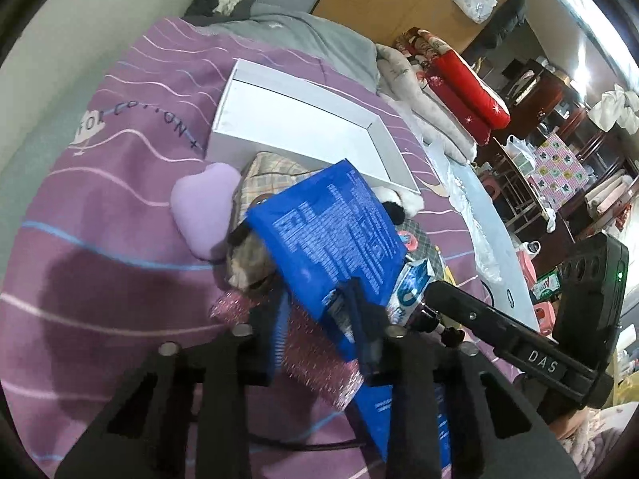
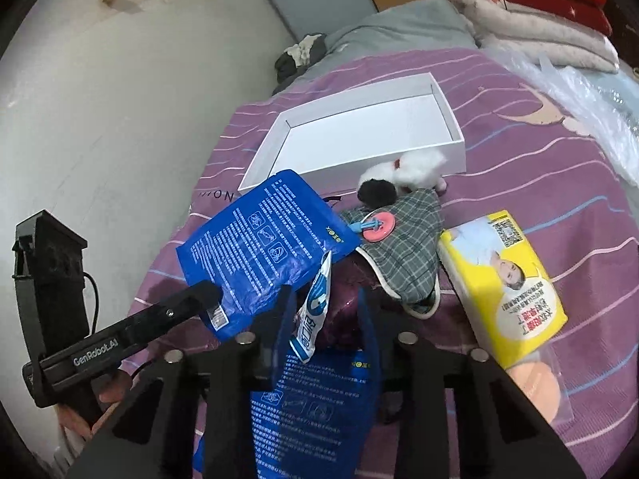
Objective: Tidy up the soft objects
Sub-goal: 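Grasp the blue ice pack with the left gripper while the right gripper grasps the pink sponge, then lift the ice pack with the left gripper while the right gripper carries the sponge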
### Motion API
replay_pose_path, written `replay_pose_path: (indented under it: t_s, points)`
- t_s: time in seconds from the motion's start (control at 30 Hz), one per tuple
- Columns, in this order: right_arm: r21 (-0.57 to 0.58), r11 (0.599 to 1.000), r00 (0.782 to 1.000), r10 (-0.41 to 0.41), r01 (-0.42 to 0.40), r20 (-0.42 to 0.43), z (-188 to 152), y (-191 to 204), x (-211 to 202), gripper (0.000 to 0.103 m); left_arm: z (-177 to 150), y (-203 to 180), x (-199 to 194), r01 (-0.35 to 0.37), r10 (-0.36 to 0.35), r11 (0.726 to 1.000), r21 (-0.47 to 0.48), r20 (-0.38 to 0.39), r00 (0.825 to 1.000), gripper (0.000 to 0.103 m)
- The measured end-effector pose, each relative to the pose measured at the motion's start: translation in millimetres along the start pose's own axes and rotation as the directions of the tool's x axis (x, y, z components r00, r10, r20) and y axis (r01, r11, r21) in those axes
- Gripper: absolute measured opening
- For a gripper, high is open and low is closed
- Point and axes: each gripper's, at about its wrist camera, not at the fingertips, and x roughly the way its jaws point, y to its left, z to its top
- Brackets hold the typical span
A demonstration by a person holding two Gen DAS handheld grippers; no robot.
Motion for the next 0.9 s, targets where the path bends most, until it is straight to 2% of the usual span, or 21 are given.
replay_pose_path:
  t_s: [0.03, 0.07, 0.1, 0.13, 0.23, 0.37, 0.5, 0.57, 0.9]
  points:
    - [0.0, 1.0, 1.0, 0.004, -0.004, 0.003, 1, -1, 0, 0.03, 1, -1, 1, 0.003, -0.003, 1.0, 0.001, -0.006, 1.0, 0.011]
    - [0.0, 1.0, 1.0, 0.006, -0.006, 0.005, 2, -1, 0, 0.029, 2, -1, 1, 0.007, -0.007, 1.0, 0.002, -0.009, 1.0, 0.01]
    - [0.002, 1.0, 1.0, 0.015, -0.015, 0.012, 3, -2, -1, 0.019, 3, -3, 1, 0.011, -0.011, 1.0, 0.004, -0.008, 1.0, 0.009]
    - [0.005, 1.0, 0.999, 0.027, -0.027, 0.019, 4, -3, -2, 0.016, 3, -3, 0, 0.012, -0.012, 1.0, 0.005, -0.007, 1.0, 0.005]
    - [-0.002, 0.999, 0.998, 0.044, -0.044, 0.041, 7, 0, -6, 0.016, 2, -3, -3, 0.017, -0.017, 1.0, 0.001, 0.001, 1.0, 0.001]
    - [0.005, 0.999, 0.999, 0.032, -0.032, 0.011, 8, -2, 6, 0.015, 5, -5, -12, 0.008, -0.008, 1.0, 0.013, 0.018, 1.0, 0.001]
    - [0.005, 0.999, 0.999, 0.041, -0.041, -0.001, 9, -2, 11, 0.004, 11, -9, -23, -0.011, 0.01, 0.999, 0.036, 0.045, 0.999, 0.001]
    - [0.009, 0.999, 0.999, 0.051, -0.051, -0.009, 9, -2, 12, 0.002, 15, -13, -26, -0.021, 0.018, 0.998, 0.053, 0.053, 0.998, 0.001]
    - [0.001, 0.994, 0.993, 0.111, -0.111, 0.031, 22, 0, -7, 0.002, 38, -24, -38, -0.068, 0.056, 0.99, 0.127, 0.095, 0.994, 0.001]
